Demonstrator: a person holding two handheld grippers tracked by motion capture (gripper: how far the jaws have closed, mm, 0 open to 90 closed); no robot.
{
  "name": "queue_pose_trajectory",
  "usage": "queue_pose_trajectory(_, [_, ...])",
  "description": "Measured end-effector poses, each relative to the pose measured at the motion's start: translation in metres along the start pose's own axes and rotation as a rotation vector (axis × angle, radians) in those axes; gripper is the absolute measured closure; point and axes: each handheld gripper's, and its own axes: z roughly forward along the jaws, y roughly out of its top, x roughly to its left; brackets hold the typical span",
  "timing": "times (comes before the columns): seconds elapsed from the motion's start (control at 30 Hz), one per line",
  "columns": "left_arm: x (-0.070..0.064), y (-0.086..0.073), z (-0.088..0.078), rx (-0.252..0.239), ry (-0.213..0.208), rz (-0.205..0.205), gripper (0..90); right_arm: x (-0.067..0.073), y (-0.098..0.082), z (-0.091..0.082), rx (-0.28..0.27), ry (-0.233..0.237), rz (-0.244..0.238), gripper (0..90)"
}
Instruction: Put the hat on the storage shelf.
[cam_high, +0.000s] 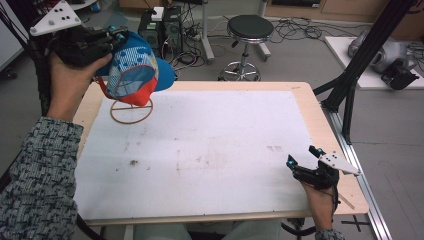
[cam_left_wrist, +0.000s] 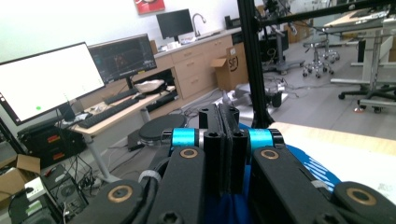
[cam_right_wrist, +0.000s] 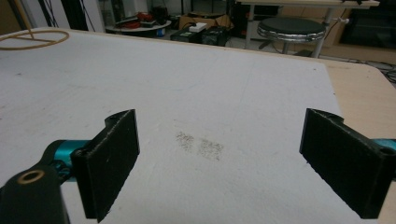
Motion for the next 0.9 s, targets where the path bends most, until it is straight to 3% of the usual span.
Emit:
queue_pose_trajectory(0.53, [0.044,-0.001,0.009,0.002,0.045,0.013,88.6,0.007,0.001,-0.006,-0.009,0.003,-0.009,11.0])
queue_pose_trajectory(0.9, [0.060,-0.011,0.018,0.027,0.051,0.020,88.5,0.002,-0.001,-0.019,-0.019,-0.016,0.007,11.1])
